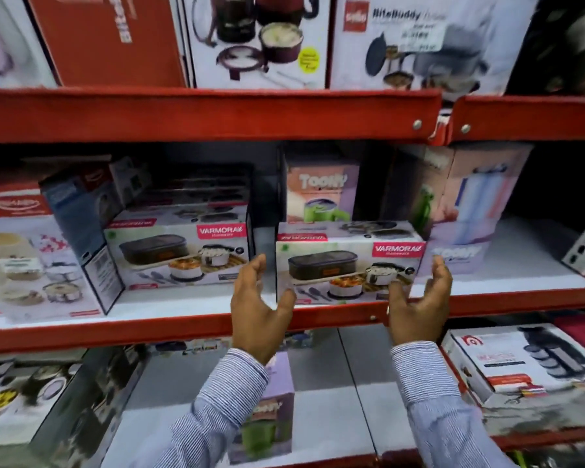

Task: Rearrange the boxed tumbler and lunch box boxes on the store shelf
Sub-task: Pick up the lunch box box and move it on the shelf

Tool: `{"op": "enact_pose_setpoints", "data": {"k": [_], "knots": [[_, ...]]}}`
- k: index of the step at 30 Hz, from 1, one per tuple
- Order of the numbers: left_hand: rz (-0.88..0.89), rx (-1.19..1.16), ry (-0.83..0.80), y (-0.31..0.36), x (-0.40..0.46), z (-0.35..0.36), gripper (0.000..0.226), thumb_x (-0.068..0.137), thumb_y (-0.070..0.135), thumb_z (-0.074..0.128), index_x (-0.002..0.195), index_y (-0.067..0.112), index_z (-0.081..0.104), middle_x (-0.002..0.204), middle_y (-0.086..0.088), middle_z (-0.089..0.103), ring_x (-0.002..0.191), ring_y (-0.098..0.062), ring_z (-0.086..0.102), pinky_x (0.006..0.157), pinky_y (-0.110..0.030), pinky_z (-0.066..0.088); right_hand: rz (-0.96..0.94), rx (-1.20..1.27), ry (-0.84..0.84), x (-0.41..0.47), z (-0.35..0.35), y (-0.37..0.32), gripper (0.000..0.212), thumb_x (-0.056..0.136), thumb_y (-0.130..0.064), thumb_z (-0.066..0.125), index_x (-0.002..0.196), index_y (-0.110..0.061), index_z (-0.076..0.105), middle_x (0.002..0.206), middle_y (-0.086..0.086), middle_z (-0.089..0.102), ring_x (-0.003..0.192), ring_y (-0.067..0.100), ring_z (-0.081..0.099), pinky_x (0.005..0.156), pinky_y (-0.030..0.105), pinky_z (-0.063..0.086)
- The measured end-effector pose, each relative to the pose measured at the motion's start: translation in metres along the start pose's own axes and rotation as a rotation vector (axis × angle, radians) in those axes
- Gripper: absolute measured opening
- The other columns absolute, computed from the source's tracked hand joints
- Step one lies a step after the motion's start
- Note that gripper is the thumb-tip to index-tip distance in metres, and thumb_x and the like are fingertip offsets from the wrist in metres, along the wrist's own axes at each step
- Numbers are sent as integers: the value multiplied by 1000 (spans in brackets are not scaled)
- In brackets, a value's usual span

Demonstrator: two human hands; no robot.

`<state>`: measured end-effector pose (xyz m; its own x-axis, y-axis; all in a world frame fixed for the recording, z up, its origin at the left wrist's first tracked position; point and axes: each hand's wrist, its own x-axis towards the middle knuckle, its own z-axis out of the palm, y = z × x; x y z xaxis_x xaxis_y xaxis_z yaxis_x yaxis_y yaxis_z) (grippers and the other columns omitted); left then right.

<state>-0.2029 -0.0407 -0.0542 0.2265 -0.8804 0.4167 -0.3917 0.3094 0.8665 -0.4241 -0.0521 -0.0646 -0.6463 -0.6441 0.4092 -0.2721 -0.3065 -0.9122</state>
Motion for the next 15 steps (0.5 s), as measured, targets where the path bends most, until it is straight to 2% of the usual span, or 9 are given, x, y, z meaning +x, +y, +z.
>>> {"op": "enact_pose_setpoints", "data": {"k": [2,4,7,9,10,12,13,15], "knots": [[-50,42,-66,1,8,8,69,82,22,73,144,15,42,146,-7,54,130,-23,54,113,-45,46,118,-47,-105,15,1,3,71,79,-16,70,143,-20,39,138,5,56,114,24,59,103,34,45],[-47,37,-81,7,10,10,64,81,22,74,139,21,46,142,-3,58,127,-23,56,111,-48,48,133,-61,-169,20,2,3,65,74,-26,71,134,-13,50,124,11,67,106,28,65,100,42,50],[-2,-18,-27,16,8,1,55,79,27,75,128,34,51,133,3,64,120,-17,62,106,-45,53,154,50,-134,19,2,-2,48,80,-2,72,125,-7,57,122,18,67,110,28,64,105,51,48],[28,-50,39,17,5,-12,61,75,37,74,133,34,53,131,11,66,119,-8,63,105,-36,53,135,116,-127,10,3,-7,45,82,4,70,124,-7,58,124,21,66,115,32,63,102,43,52],[43,-62,90,19,4,-22,63,73,41,73,133,39,53,128,18,66,117,-1,63,103,-28,53,122,150,-133,3,7,-12,47,83,5,69,126,-7,57,126,22,65,116,30,63,98,32,54],[67,-85,208,22,2,-43,58,72,43,73,126,45,55,120,28,64,109,8,64,92,-11,52,88,186,-152,-14,18,-25,52,83,9,66,131,-7,54,126,20,65,107,12,66,88,11,51],[75,-90,270,20,2,-57,58,72,39,74,126,44,55,118,30,64,106,10,64,88,-6,51,65,198,-176,-24,28,-31,55,83,10,65,133,-9,53,122,17,67,100,4,67,86,9,50],[81,-95,368,15,3,-79,61,72,30,74,129,41,54,115,37,63,105,15,62,86,0,48,23,229,-254,-44,42,-39,59,82,8,66,134,-17,54,115,5,71,96,-5,67,87,14,54]]}}
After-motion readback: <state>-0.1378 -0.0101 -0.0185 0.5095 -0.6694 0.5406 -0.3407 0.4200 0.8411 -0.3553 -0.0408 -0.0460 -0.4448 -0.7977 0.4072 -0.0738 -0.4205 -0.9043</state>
